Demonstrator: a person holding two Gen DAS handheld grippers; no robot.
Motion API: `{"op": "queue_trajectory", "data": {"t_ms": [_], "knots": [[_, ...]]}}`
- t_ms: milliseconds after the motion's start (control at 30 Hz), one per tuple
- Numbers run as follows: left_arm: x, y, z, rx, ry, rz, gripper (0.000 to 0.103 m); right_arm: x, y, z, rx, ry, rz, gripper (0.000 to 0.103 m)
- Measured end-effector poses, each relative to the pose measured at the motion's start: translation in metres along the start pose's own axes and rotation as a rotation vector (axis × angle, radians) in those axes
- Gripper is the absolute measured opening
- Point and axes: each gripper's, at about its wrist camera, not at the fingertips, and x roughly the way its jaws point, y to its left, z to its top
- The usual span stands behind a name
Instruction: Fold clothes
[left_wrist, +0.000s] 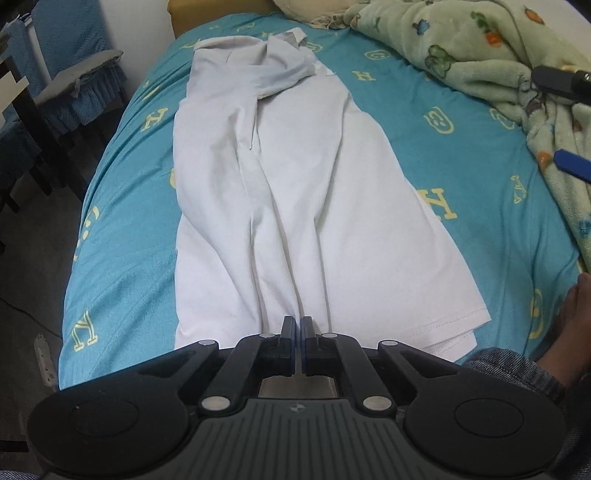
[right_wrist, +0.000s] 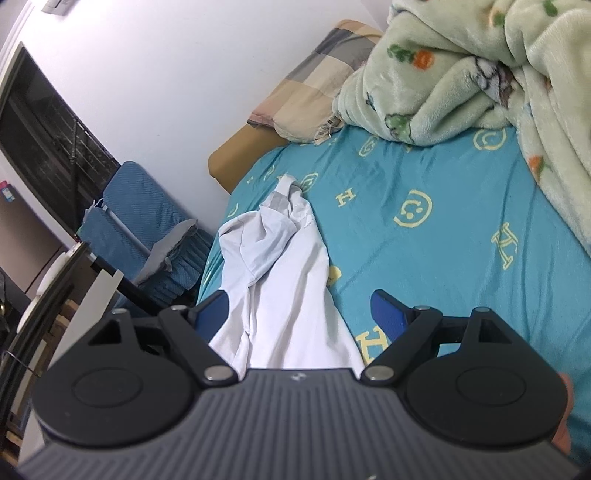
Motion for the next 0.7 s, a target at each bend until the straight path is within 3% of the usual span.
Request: {"op": "queue_trajectory", "data": {"t_ms": [267,400,433,500,633,700], "knots": [[-0.017,0.027,-0.003,-0.06,-0.063,-0.063,0.003,0.011,-0.007,-0.005,0.053,0.052,0.005,0.086],[-0.034,0.035,-0.003,-0.099,-0.13,-0.121,0.002,0.033,-0.004,-0.005,0.086,0.1,0.061,0.07],[-0.039,0.037,-0.004,-0.104,-0.154,-0.14,0.002,0.044,0.0,-0.005,0.087,0.12,0.08,0.06],[-0.049,0.041,-0.004,-0.117,-0.195,-0.177,0.002,0.075,0.013,-0.004,0.071,0.17,0.114,0.053],[-0.057,0.056,-0.005,-0.158,-0.256,-0.218,0.002,0.155,0.034,-0.001,0.121,0.259,0.197,0.053],[-0.052,0.065,-0.007,-0.192,-0.266,-0.224,0.002,0.196,0.044,0.0,0.106,0.271,0.194,0.05]]}}
